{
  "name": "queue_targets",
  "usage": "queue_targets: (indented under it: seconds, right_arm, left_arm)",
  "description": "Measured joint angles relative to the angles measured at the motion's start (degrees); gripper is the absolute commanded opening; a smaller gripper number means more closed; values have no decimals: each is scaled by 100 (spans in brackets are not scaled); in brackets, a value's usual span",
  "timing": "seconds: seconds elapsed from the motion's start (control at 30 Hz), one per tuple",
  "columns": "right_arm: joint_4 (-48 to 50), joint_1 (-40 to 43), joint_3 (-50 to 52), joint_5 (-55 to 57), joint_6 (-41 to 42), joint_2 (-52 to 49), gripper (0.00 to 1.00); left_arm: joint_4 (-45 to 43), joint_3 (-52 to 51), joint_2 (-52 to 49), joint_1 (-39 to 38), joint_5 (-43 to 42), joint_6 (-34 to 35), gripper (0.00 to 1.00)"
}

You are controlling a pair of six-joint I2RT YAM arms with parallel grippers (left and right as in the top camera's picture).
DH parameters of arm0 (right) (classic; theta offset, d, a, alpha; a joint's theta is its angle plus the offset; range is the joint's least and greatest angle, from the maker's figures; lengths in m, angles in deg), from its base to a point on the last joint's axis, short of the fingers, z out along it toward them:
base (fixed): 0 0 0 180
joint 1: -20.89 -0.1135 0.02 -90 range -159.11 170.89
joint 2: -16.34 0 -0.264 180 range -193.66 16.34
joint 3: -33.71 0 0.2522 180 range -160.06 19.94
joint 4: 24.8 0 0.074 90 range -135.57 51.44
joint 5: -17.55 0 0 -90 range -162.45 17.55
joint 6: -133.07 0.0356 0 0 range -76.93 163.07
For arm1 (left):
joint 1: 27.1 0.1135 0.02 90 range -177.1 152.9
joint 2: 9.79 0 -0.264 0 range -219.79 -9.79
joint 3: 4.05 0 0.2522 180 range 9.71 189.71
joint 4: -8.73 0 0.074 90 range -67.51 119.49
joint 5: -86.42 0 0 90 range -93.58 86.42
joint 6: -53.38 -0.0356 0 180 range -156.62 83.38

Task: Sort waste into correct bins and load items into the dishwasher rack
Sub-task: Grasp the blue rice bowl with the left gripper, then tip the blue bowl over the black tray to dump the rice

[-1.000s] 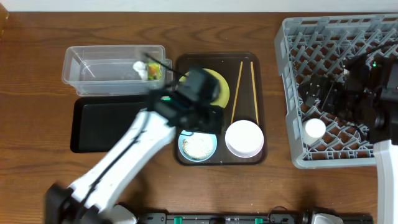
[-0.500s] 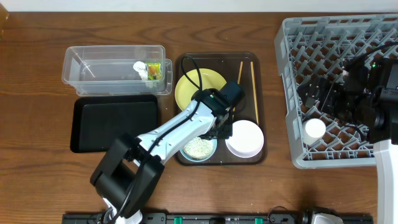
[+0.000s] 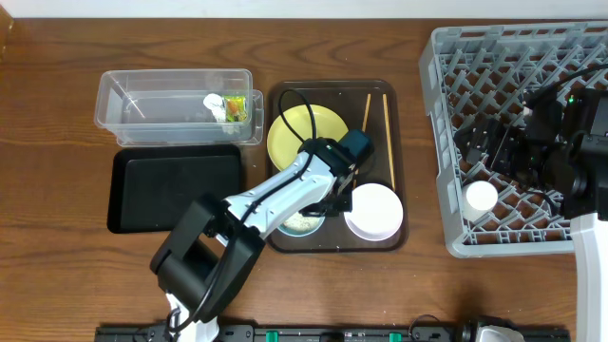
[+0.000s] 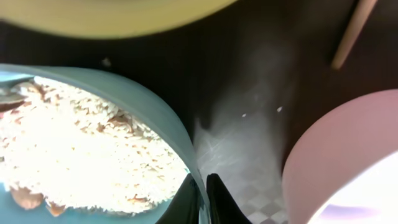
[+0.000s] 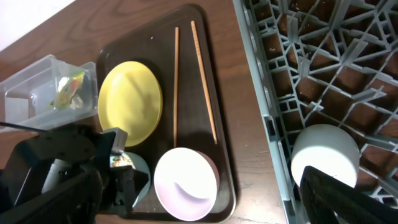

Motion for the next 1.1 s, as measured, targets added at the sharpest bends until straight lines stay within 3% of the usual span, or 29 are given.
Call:
queue_targets:
  seconds: [0.3,0.5,0.83,1.0,1.1]
  right_arm:
    - [4,0,0,-2,-2,0,99]
    - [4,0,0,-11,0,0,99]
    - [7,0,0,-11,0,0,99]
    - [31,0,0,-11,0,0,99]
    - [28,0,0,-11,0,0,99]
  left_arm:
    - [354,0,1344,166,-181,-118,6]
    - [632,48,2404,1530,-1032,-682,6]
    - [883,-334,2330,4795,-4035,-3010,6]
    - [839,-848,2186,5755,-5643,-4461,6]
    - [699,-1191,2127,6142,-6223,-4992,6]
